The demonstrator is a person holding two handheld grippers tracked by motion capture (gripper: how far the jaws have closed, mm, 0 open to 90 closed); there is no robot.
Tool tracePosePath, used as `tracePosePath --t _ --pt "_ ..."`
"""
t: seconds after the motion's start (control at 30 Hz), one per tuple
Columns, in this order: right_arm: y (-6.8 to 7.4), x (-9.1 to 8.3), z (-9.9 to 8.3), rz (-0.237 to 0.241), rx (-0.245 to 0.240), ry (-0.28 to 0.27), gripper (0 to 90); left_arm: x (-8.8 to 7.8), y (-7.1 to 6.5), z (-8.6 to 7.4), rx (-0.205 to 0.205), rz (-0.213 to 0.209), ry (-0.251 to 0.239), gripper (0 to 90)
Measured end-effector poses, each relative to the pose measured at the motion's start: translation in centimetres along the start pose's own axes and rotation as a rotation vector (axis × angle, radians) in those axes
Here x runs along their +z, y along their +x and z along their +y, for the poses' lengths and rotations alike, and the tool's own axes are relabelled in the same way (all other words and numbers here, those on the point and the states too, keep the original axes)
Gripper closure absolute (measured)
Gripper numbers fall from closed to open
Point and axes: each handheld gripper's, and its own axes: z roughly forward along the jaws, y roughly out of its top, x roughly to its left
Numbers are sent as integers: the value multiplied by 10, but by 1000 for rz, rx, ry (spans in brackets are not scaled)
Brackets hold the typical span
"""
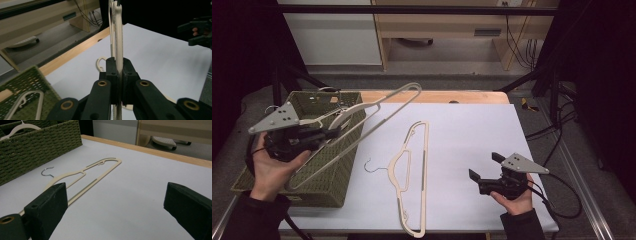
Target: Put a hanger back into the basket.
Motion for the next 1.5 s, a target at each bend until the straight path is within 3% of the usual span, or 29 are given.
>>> tracePosePath --t 0.23,0.33,0.47,0.7,0.87,1.0,1.23,1.5 --pt "-1 1 0 -3 -1 3 62 -15 41 -8 -27 55 6 864" --pt "-1 1 0 -6 4 9 64 -17 58 -16 -32 81 27 864" --pt "0 2 0 -5 3 13 64 -21 79 -31 -67 104 45 864" --pt "0 2 -1 -3 -4 18 64 -27 103 -59 -82 153 83 864" --pt "0 4 -2 2 -8 29 64 -32 119 -74 -108 162 72 863" --pt "0 4 -1 0 -1 26 66 -35 127 -84 -129 174 74 863" --pt "0 4 -2 8 -7 31 66 -33 131 -97 -129 191 141 864" --pt "1 5 -2 8 2 34 67 -18 130 -118 -192 196 204 863"
